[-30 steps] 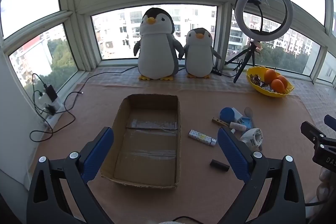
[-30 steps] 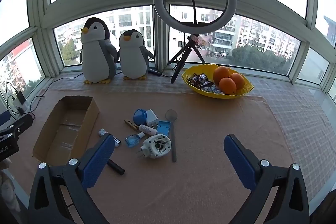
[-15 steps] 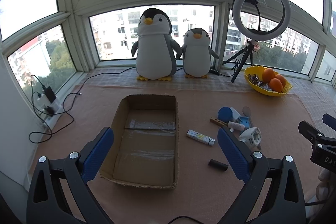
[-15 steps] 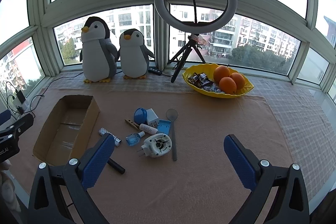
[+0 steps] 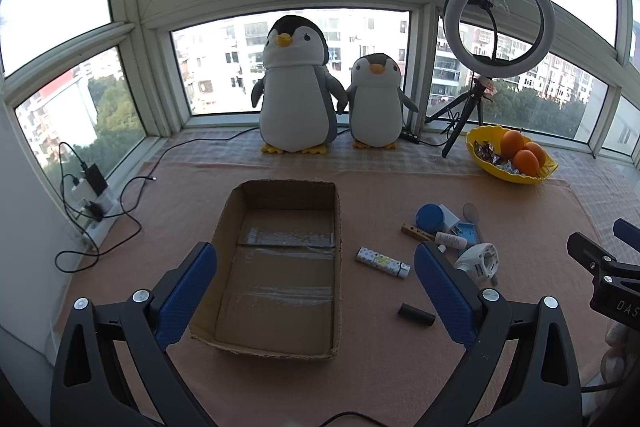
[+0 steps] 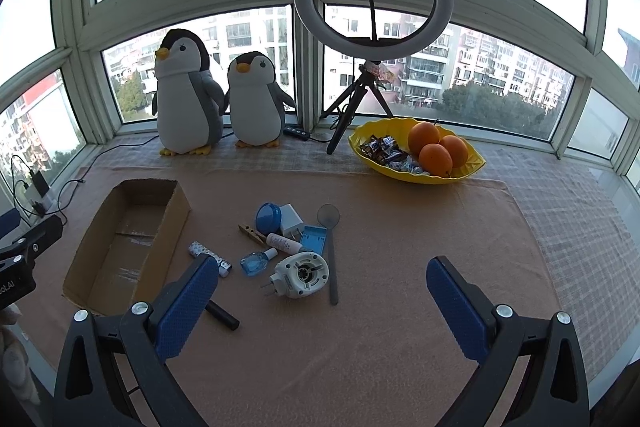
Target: Organize rigid objects
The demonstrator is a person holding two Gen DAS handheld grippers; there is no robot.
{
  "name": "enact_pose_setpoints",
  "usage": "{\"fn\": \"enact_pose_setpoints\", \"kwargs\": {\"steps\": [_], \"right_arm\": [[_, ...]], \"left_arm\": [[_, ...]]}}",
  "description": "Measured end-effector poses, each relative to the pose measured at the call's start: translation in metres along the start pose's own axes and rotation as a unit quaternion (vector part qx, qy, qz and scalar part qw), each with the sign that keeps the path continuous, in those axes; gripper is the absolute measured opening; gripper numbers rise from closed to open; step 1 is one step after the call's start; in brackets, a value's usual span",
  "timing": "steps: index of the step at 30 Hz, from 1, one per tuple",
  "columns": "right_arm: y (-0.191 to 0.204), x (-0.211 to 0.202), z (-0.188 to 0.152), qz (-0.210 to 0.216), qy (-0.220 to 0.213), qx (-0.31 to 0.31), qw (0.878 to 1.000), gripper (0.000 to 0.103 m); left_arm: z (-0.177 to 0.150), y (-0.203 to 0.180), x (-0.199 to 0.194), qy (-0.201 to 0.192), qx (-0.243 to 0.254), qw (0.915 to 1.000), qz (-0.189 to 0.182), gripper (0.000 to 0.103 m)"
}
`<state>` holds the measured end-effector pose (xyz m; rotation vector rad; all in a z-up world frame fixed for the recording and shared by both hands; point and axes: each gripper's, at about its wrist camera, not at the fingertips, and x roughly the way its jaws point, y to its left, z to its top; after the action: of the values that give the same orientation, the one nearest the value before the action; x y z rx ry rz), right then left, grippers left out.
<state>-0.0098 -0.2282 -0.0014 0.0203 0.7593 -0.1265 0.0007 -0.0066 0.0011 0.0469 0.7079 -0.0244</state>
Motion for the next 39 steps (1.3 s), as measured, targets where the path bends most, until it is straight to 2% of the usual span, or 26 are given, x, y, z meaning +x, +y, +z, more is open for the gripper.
{"fn": "enact_pose_setpoints", "kwargs": {"steps": [39], "right_arm": [[0.0055, 0.0067, -0.0039, 0.004, 0.011, 0.005, 1.000, 0.103]], "left_arm": [[-0.0053, 0.0049, 0.0060, 0.002, 0.001, 1.0000, 0.000, 0.100]]}}
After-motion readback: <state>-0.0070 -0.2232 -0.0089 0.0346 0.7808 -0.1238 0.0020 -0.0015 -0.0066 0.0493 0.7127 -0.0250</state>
